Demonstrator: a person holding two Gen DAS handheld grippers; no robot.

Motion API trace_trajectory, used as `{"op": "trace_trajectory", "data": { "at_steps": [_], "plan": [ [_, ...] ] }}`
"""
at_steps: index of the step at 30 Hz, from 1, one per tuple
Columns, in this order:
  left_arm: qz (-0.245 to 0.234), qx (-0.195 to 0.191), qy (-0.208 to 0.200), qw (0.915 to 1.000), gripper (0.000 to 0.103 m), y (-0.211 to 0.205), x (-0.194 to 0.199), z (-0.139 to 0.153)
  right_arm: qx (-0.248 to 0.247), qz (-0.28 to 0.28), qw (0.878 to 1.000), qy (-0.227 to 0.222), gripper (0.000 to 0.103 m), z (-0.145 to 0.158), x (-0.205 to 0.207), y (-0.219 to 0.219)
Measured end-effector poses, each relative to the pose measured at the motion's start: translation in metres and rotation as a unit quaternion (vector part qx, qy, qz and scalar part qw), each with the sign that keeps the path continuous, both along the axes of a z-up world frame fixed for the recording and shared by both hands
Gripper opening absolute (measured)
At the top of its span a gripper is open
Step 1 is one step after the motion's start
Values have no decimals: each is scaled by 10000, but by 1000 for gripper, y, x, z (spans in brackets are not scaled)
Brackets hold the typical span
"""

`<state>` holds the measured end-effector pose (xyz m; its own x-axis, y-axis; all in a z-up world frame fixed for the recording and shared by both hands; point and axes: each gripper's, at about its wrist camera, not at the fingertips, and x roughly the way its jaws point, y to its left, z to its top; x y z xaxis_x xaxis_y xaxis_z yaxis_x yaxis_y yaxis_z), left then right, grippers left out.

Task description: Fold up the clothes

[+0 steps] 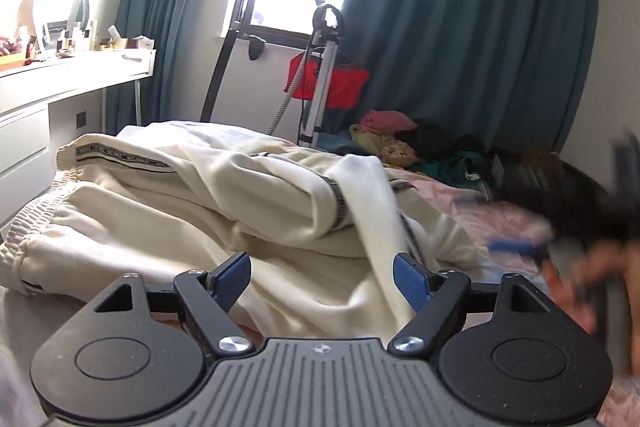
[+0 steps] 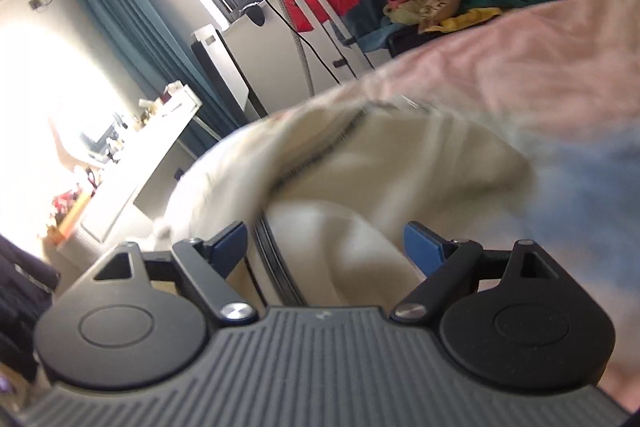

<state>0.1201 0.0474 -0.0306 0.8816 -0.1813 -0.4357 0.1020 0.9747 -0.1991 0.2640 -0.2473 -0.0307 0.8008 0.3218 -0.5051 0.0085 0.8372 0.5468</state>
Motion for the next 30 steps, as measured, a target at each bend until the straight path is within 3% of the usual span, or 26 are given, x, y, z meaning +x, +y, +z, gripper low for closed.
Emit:
{"op": "trace_trajectory", "data": {
  "at_steps": [6,12,15,16,17,19,22,26,30],
  "plan": [
    [196,-102,155,9996,80,25,21,-22,-535,-194,9982,187,86,16,122,46],
    [439,-739,620,9944,80,55,54,-52,-1641,-203,9819,928,80,-17,210,88],
    [511,-755,724,9932,80,60,65,-64,-1958,-177,9713,1337,60,-39,231,95],
    [519,-736,731,9933,80,60,68,-67,-2010,-191,9698,1366,48,-43,232,95],
    [537,-724,728,9933,80,60,71,-71,-2072,-215,9691,1320,31,-44,231,93],
    [606,-723,676,9932,80,58,74,-74,-2120,-322,9695,1187,10,-40,224,88],
    [638,-717,560,9938,80,56,77,-73,-2010,-587,9743,835,6,-15,204,72],
    [649,-822,499,9932,80,57,76,-70,-2143,-731,9738,236,6,42,159,51],
    [625,-884,647,9920,80,52,78,-67,-2566,-1058,9595,-488,6,81,85,17]
  ]
}}
